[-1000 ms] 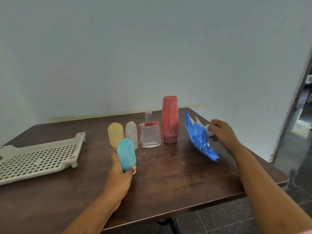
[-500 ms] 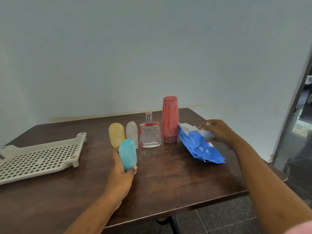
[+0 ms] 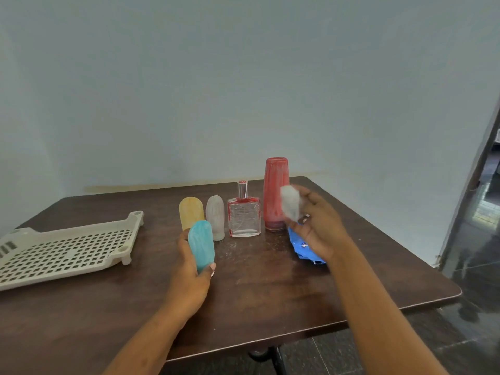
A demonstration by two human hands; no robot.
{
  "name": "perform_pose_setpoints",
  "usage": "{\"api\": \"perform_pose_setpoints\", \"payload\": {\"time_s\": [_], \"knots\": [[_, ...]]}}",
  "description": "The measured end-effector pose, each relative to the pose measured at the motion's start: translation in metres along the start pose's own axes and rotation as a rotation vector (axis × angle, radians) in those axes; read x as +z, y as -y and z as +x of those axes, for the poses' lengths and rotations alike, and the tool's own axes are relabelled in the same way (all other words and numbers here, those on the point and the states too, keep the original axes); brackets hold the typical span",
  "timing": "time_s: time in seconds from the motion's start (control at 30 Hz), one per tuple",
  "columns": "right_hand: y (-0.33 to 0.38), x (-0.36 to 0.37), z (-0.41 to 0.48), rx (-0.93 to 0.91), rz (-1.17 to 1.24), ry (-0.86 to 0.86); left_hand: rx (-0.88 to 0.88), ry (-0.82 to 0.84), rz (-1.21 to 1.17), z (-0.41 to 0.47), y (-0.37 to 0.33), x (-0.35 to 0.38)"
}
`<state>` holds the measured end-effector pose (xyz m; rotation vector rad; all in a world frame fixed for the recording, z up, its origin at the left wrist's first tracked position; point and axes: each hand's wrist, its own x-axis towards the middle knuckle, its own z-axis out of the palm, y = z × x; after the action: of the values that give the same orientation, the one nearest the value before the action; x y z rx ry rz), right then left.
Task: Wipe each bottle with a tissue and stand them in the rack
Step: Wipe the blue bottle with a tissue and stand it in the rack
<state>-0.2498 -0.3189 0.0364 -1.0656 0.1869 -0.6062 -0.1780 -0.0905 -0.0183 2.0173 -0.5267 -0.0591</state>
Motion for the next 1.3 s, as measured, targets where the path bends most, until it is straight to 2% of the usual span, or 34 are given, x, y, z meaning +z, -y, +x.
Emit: {"api": "perform_pose_setpoints", "payload": {"time_s": [0.23,0.37,0.47,0.6,0.7,0.97,1.17,1.3], "knots": [[-0.049,0.061,-0.034,0.107,-0.018,0.313,-0.006,0.076,-0.046,0.015,0.02,-0.038],[-0.072,0.078,-0.041,0.045,-0.343,0.317,-0.034,0.133,-0.173,0.028,0.032,-0.059],[-0.078,0.089,-0.04,-0.022,-0.53,0.246,-0.017,0.188,-0.191,0.031,0.038,-0.066],[-0.079,0.1,-0.037,-0.033,-0.775,0.226,0.011,0.178,-0.25,0.029,0.044,-0.067],[-0.082,0.101,-0.035,-0.026,-0.833,0.208,0.013,0.157,-0.322,0.028,0.047,-0.067],[-0.102,0.106,-0.042,-0.148,-0.896,0.188,0.007,0.182,-0.407,0.035,0.056,-0.068],[-0.111,0.103,-0.043,-0.006,-0.762,0.264,-0.005,0.249,-0.477,0.041,0.06,-0.071],[-0.113,0.105,-0.044,-0.132,-0.794,0.266,-0.028,0.271,-0.526,0.043,0.063,-0.073]]}}
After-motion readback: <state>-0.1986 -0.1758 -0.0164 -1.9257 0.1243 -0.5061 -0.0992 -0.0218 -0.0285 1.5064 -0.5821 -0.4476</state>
